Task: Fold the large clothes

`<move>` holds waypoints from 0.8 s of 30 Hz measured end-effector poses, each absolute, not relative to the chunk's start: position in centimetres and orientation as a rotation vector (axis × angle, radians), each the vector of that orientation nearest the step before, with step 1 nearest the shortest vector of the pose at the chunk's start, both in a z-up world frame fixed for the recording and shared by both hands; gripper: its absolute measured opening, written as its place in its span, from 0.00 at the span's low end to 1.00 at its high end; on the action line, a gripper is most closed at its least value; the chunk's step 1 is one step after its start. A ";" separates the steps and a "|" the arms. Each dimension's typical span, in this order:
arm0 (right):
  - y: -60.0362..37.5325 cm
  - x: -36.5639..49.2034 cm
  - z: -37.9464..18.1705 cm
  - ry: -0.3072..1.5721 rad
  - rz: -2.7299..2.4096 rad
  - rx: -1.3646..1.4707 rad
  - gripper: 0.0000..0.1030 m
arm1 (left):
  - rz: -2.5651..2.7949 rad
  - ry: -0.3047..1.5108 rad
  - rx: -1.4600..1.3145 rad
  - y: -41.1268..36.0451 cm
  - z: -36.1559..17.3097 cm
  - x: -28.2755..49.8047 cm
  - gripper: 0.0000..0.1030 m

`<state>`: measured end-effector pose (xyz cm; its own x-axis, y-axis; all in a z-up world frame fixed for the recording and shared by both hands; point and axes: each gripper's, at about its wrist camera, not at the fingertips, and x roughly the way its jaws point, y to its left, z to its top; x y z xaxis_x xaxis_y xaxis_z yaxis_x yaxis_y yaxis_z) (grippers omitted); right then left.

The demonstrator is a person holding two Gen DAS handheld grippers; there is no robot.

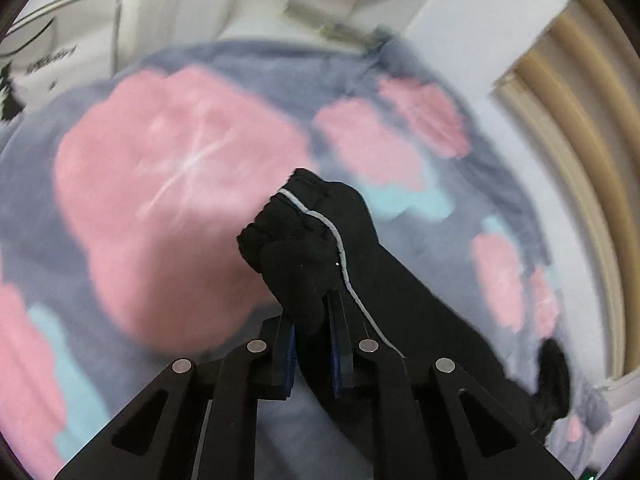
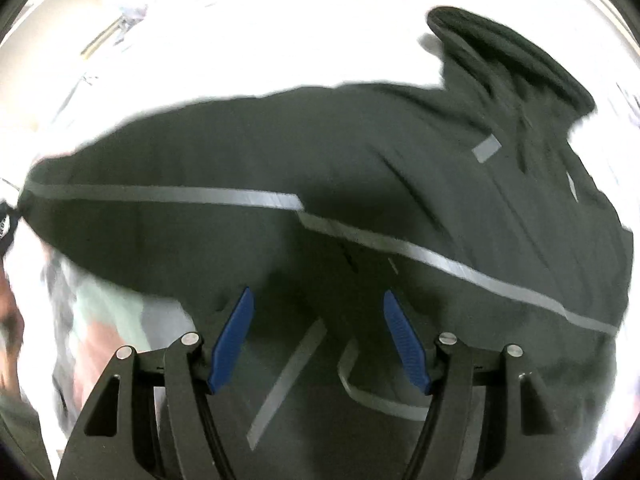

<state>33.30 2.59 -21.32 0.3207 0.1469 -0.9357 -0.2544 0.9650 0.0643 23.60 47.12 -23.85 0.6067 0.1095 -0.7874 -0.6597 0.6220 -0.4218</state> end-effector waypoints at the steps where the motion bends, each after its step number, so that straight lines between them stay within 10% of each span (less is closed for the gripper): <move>1: 3.4 34.2 -21.8 1.212 0.266 -0.111 0.69 | 0.507 0.834 -0.766 47.0 -24.7 23.3 0.13; 12: 6.7 37.9 -28.7 1.230 0.192 -0.292 0.74 | 0.423 0.764 -0.575 43.1 -19.1 23.3 0.13; 24: -3.0 30.0 -19.0 1.151 0.251 -0.032 0.72 | 0.120 0.667 -0.335 28.9 -9.5 24.7 0.12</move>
